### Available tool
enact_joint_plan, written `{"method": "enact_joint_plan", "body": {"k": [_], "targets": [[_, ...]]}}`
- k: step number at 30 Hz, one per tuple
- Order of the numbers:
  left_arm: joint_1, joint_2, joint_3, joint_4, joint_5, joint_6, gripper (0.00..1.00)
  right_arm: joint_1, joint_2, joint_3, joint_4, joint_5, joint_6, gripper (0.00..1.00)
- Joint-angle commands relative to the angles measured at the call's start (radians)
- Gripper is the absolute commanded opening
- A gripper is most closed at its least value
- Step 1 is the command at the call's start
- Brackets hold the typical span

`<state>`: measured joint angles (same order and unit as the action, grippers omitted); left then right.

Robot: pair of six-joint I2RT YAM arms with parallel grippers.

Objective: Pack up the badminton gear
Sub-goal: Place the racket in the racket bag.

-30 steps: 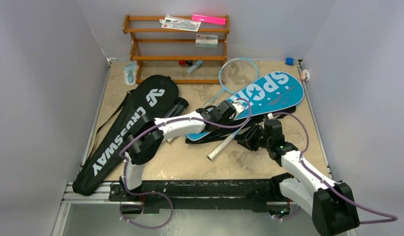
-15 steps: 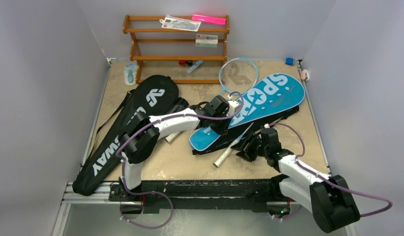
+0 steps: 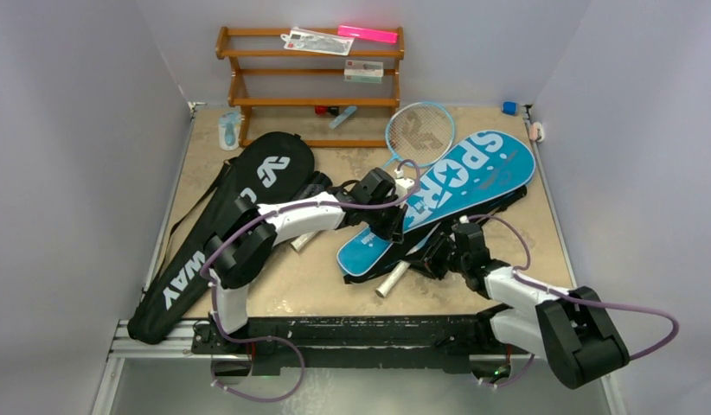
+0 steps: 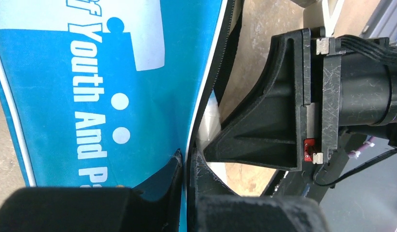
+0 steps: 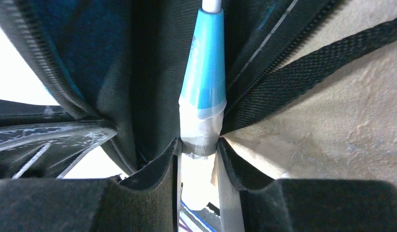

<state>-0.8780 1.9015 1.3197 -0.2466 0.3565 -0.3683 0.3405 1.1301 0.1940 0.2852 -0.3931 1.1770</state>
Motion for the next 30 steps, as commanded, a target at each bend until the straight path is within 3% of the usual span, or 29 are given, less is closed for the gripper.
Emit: {"method": "enact_joint_plan", "body": {"k": [1,8,14,21,30], "targets": [[0.001,-0.07,-0.011,0.052,0.074,-0.032,0.0,0.005,-0.061,0.038,0.009,0.004,0.015,0.23],[0.0,-0.114,-0.06,0.079,0.111,-0.061,0.0,0.005,-0.09,0.08,-0.025,0.043,0.005,0.21],[0.001,-0.142,-0.11,0.169,0.22,-0.12,0.0,0.005,-0.05,0.091,0.049,0.016,0.025,0.21],[0.001,-0.146,-0.119,0.1,0.168,-0.065,0.0,0.005,-0.096,0.124,-0.001,0.018,0.01,0.21],[-0.005,-0.164,-0.212,0.432,0.435,-0.266,0.0,0.005,-0.135,0.099,0.1,0.098,0.019,0.21]]}}
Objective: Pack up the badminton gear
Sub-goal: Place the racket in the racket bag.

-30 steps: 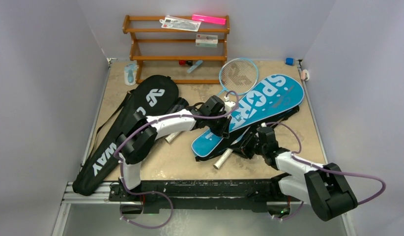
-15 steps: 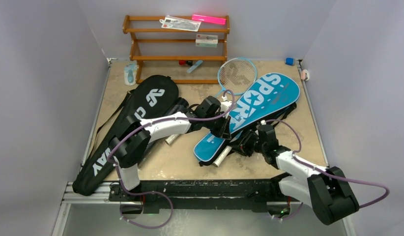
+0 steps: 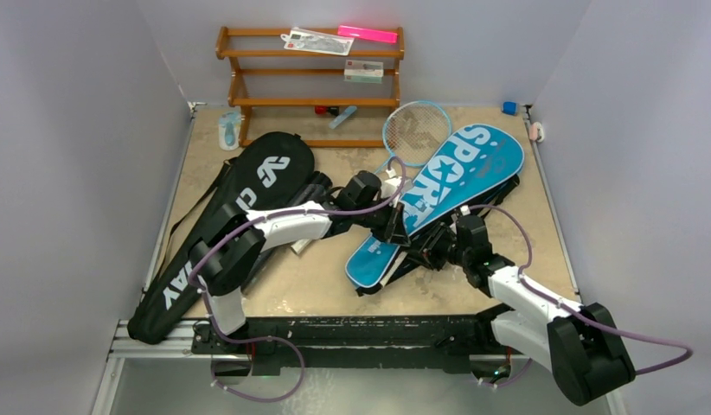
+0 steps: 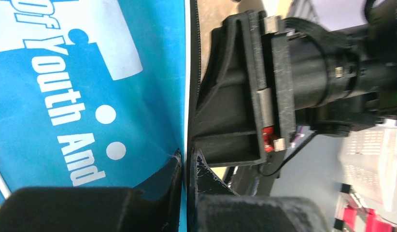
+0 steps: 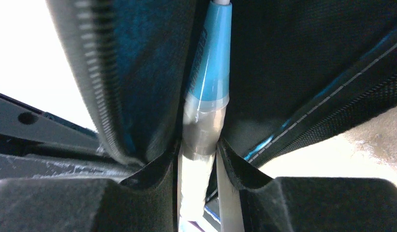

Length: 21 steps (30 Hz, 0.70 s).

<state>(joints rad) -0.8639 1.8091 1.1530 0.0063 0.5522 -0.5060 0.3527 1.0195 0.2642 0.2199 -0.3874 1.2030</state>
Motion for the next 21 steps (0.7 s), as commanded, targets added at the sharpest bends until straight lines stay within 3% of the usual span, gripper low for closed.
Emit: {"method": "enact_joint_plan", "body": {"k": [1,10,14,16,21], "targets": [[-0.019,-0.082,-0.053,0.21,0.255,-0.152,0.0,-0.008,-0.024,0.024,0.179,0.096,-0.009,0.21],[-0.018,-0.108,-0.124,0.503,0.371,-0.375,0.0,-0.008,-0.012,-0.039,0.333,0.131,0.0,0.24],[-0.022,-0.077,-0.148,0.642,0.416,-0.461,0.0,-0.008,-0.007,-0.098,0.486,0.148,0.024,0.32],[-0.021,-0.068,-0.137,0.586,0.401,-0.414,0.0,-0.008,-0.024,-0.088,0.433,0.171,0.023,0.38],[-0.027,-0.065,-0.044,0.167,0.229,-0.123,0.0,-0.008,-0.109,-0.048,0.14,0.234,-0.004,0.51]]}}
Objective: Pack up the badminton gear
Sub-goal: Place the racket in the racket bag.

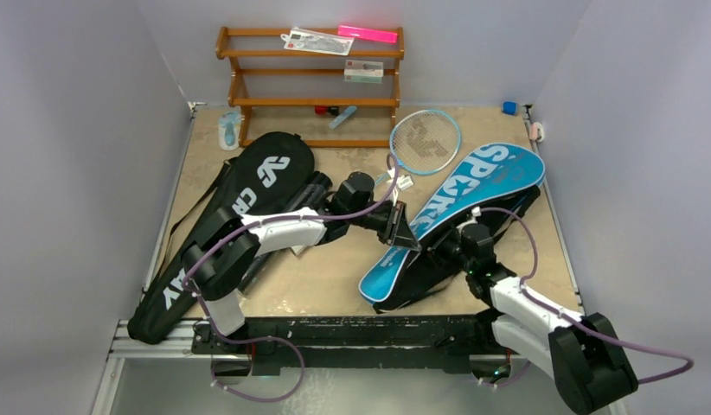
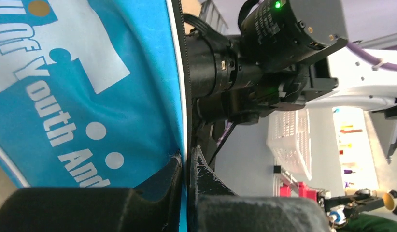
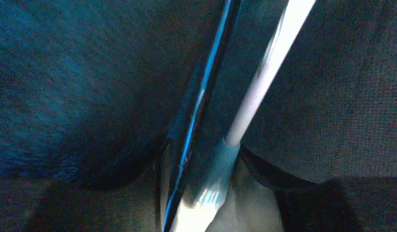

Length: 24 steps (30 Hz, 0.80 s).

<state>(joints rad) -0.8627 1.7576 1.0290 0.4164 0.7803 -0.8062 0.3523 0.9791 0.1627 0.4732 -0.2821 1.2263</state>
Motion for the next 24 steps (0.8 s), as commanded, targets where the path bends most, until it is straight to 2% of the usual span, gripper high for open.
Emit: {"method": "enact_joint_plan", "body": {"k": [1,3,12,17,20,21,24], "targets": [[-0.027,-0.012,0.088,-0.294,-0.022,0.207,0.0,-0.007,-0.088,0.055,-0.163,0.144,-0.027,0.56],[-0.028,-0.003,0.091,-0.322,-0.052,0.239,0.0,-0.007,-0.125,0.046,-0.225,0.171,-0.028,0.59],[-0.02,0.053,0.127,-0.376,-0.153,0.311,0.0,-0.007,-0.155,0.072,-0.44,0.155,-0.079,0.59],[-0.012,0.062,0.183,-0.448,-0.169,0.369,0.0,-0.007,-0.202,0.067,-0.47,0.173,-0.093,0.47],[-0.014,0.089,0.228,-0.564,-0.261,0.432,0.0,-0.007,-0.222,0.073,-0.438,0.116,-0.168,0.37],[-0.017,0.096,0.235,-0.603,-0.305,0.447,0.03,-0.007,-0.224,0.078,-0.419,0.087,-0.208,0.37],[-0.02,0.073,0.212,-0.63,-0.368,0.469,0.23,-0.007,-0.221,0.102,-0.413,0.031,-0.297,0.37]]}}
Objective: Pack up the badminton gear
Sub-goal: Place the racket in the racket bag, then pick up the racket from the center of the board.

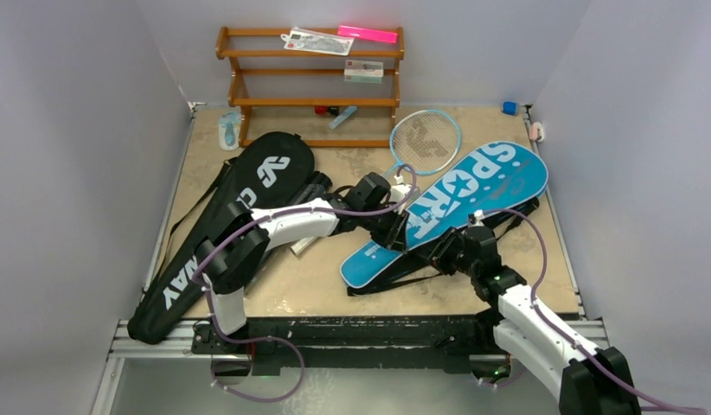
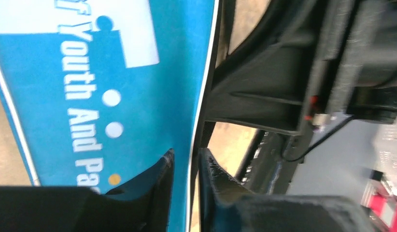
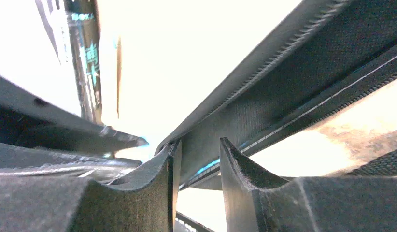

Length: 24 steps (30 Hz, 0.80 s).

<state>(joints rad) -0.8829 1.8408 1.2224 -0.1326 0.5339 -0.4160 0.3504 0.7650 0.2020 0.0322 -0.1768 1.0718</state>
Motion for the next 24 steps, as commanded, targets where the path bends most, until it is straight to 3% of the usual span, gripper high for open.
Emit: {"method": "enact_joint_plan", "body": {"k": [1,4,12,18,24], "targets": [[0.001,-0.031,0.002,-0.073,-0.142,0.08,0.32,-0.005,-0.002,0.07,0.019,-0.073,-0.148,0.38],[-0.004,-0.129,-0.025,-0.083,-0.26,0.101,0.51,-0.005,0.008,0.087,-0.007,-0.048,-0.16,0.38],[0.001,-0.216,-0.006,-0.222,-0.803,0.213,0.69,-0.005,0.028,0.1,-0.003,-0.038,-0.171,0.38],[0.031,-0.037,0.112,-0.321,-1.055,0.27,0.72,-0.005,0.013,0.099,0.016,-0.061,-0.177,0.38],[0.06,0.117,0.218,-0.315,-1.04,0.315,0.72,-0.006,-0.02,0.099,0.029,-0.073,-0.191,0.38]]}}
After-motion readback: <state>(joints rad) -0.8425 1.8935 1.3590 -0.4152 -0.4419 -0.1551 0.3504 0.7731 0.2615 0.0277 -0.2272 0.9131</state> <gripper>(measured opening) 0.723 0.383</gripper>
